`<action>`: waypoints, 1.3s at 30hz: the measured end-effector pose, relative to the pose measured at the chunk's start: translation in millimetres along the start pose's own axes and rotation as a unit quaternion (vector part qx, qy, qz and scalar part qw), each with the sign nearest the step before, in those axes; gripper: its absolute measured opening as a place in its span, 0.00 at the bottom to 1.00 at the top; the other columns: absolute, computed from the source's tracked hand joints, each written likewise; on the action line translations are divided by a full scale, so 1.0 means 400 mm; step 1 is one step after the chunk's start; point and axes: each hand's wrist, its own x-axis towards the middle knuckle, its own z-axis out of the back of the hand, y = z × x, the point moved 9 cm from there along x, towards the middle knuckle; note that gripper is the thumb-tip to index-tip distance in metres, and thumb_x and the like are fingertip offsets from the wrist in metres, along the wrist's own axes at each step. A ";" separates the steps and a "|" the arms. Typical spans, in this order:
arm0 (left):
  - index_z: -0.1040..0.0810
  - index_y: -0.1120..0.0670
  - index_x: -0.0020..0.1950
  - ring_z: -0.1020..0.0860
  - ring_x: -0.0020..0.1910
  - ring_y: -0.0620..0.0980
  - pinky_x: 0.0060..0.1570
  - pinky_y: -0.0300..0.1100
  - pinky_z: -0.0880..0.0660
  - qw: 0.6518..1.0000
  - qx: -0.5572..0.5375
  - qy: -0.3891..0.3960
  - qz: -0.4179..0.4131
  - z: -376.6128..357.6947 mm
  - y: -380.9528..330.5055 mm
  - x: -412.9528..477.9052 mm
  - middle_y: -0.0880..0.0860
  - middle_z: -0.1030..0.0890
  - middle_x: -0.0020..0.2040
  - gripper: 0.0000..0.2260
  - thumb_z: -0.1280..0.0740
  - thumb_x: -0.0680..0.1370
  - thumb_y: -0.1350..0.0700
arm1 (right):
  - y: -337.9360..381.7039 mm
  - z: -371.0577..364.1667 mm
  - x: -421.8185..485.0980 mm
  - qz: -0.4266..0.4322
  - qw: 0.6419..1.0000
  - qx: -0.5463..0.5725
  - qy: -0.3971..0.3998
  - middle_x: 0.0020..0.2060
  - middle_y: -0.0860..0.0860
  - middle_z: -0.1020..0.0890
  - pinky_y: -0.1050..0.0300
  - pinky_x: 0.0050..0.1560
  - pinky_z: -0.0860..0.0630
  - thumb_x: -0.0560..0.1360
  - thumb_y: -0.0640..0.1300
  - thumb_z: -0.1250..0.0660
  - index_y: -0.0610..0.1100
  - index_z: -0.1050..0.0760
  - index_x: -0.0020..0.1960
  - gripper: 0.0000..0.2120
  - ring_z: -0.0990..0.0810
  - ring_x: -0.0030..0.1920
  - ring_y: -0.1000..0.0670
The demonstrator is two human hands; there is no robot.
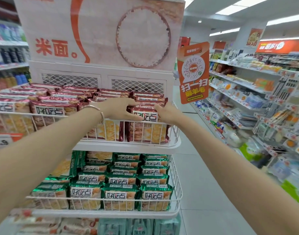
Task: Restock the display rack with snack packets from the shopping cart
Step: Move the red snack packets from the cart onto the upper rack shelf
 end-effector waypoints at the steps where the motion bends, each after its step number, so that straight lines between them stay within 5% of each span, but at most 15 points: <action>1: 0.40 0.45 0.80 0.39 0.78 0.51 0.75 0.49 0.40 0.999 -0.026 -0.021 0.003 -0.007 0.013 0.009 0.47 0.39 0.80 0.39 0.37 0.73 0.30 | 0.006 -0.009 0.006 -0.012 1.000 -0.001 0.014 0.55 0.45 0.21 0.50 0.52 0.20 0.81 0.56 0.44 0.38 0.28 0.59 0.21 0.20 0.49 0.46; 3: 0.39 0.47 0.80 0.37 0.77 0.51 0.74 0.49 0.38 0.998 -0.057 -0.042 0.003 -0.001 0.021 0.007 0.48 0.37 0.79 0.38 0.34 0.74 0.33 | 0.025 -0.025 0.005 -0.020 0.999 0.016 0.048 0.52 0.43 0.24 0.50 0.49 0.20 0.83 0.44 0.45 0.43 0.30 0.44 0.11 0.22 0.45 0.46; 5: 0.39 0.47 0.80 0.36 0.77 0.52 0.74 0.51 0.37 0.996 -0.081 -0.027 0.007 -0.009 0.029 0.012 0.49 0.37 0.79 0.40 0.34 0.72 0.32 | 0.010 -0.031 0.001 -0.055 0.994 0.056 0.072 0.49 0.46 0.21 0.40 0.59 0.21 0.83 0.43 0.44 0.44 0.31 0.46 0.09 0.22 0.47 0.45; 8: 0.45 0.47 0.82 0.41 0.79 0.52 0.77 0.51 0.41 0.995 -0.096 0.014 0.003 -0.014 0.024 0.017 0.48 0.43 0.81 0.43 0.34 0.73 0.31 | 0.005 -0.028 -0.031 -0.094 0.968 0.187 0.141 0.45 0.48 0.15 0.48 0.56 0.19 0.84 0.49 0.42 0.43 0.28 0.52 0.11 0.17 0.48 0.48; 12: 0.48 0.48 0.82 0.46 0.80 0.50 0.78 0.51 0.47 0.998 -0.046 0.037 0.008 -0.020 0.012 0.017 0.47 0.48 0.82 0.47 0.45 0.69 0.24 | -0.002 0.003 0.008 -0.125 0.980 0.116 0.101 0.66 0.45 0.22 0.42 0.65 0.27 0.80 0.67 0.49 0.45 0.32 0.71 0.31 0.23 0.66 0.42; 14: 0.46 0.48 0.82 0.44 0.80 0.50 0.78 0.52 0.45 0.999 -0.028 0.017 0.005 -0.017 0.016 0.019 0.47 0.46 0.82 0.47 0.47 0.68 0.24 | 0.004 0.021 0.045 -0.110 0.990 0.077 0.048 0.70 0.44 0.26 0.41 0.68 0.30 0.80 0.68 0.52 0.45 0.32 0.71 0.33 0.27 0.68 0.41; 19: 0.45 0.47 0.82 0.44 0.80 0.50 0.78 0.56 0.46 1.000 -0.015 0.001 0.001 -0.021 0.019 0.024 0.47 0.45 0.82 0.43 0.44 0.73 0.26 | -0.041 -0.011 0.111 -0.138 0.965 0.216 0.050 0.41 0.48 0.15 0.53 0.58 0.22 0.79 0.67 0.47 0.44 0.27 0.48 0.27 0.16 0.44 0.49; 24: 0.42 0.45 0.80 0.41 0.78 0.53 0.76 0.58 0.43 0.999 -0.035 -0.011 0.007 -0.024 0.029 0.036 0.49 0.43 0.81 0.39 0.41 0.75 0.28 | -0.079 -0.017 0.113 -0.147 0.950 0.254 0.104 0.59 0.44 0.17 0.45 0.69 0.28 0.75 0.73 0.44 0.42 0.26 0.63 0.36 0.18 0.61 0.44; 27: 0.44 0.46 0.81 0.43 0.80 0.52 0.77 0.57 0.45 1.000 -0.026 -0.014 0.009 -0.026 0.034 0.044 0.48 0.45 0.82 0.40 0.42 0.75 0.27 | -0.061 -0.007 0.060 -0.173 0.948 0.216 0.156 0.71 0.42 0.27 0.34 0.71 0.33 0.72 0.75 0.44 0.44 0.35 0.74 0.43 0.27 0.70 0.39; 32: 0.44 0.49 0.81 0.40 0.78 0.53 0.75 0.55 0.41 0.997 -0.065 -0.008 0.027 -0.028 0.035 0.049 0.51 0.42 0.81 0.40 0.36 0.75 0.32 | -0.016 -0.057 0.004 -0.154 0.951 0.151 0.223 0.45 0.47 0.15 0.41 0.66 0.26 0.78 0.70 0.49 0.44 0.27 0.58 0.31 0.17 0.43 0.48; 35: 0.47 0.50 0.82 0.44 0.80 0.53 0.76 0.54 0.44 0.997 -0.071 0.006 0.033 -0.023 0.040 0.051 0.51 0.45 0.82 0.42 0.35 0.75 0.33 | -0.010 -0.039 -0.003 -0.181 0.945 0.142 0.233 0.63 0.42 0.21 0.38 0.67 0.29 0.77 0.73 0.51 0.43 0.31 0.69 0.38 0.21 0.62 0.40; 37: 0.48 0.50 0.82 0.45 0.80 0.53 0.77 0.55 0.44 0.997 -0.072 0.014 0.032 -0.022 0.045 0.050 0.51 0.46 0.82 0.42 0.35 0.76 0.33 | -0.006 0.016 0.044 -0.186 0.967 0.110 0.132 0.77 0.40 0.36 0.34 0.71 0.34 0.77 0.72 0.54 0.45 0.43 0.79 0.40 0.35 0.74 0.35; 39: 0.47 0.50 0.82 0.44 0.80 0.53 0.77 0.55 0.44 0.997 -0.072 0.014 0.031 -0.024 0.046 0.048 0.50 0.46 0.82 0.42 0.36 0.76 0.33 | 0.005 0.035 0.106 -0.146 0.979 0.128 0.063 0.78 0.42 0.40 0.34 0.74 0.39 0.78 0.71 0.57 0.46 0.47 0.80 0.40 0.40 0.77 0.37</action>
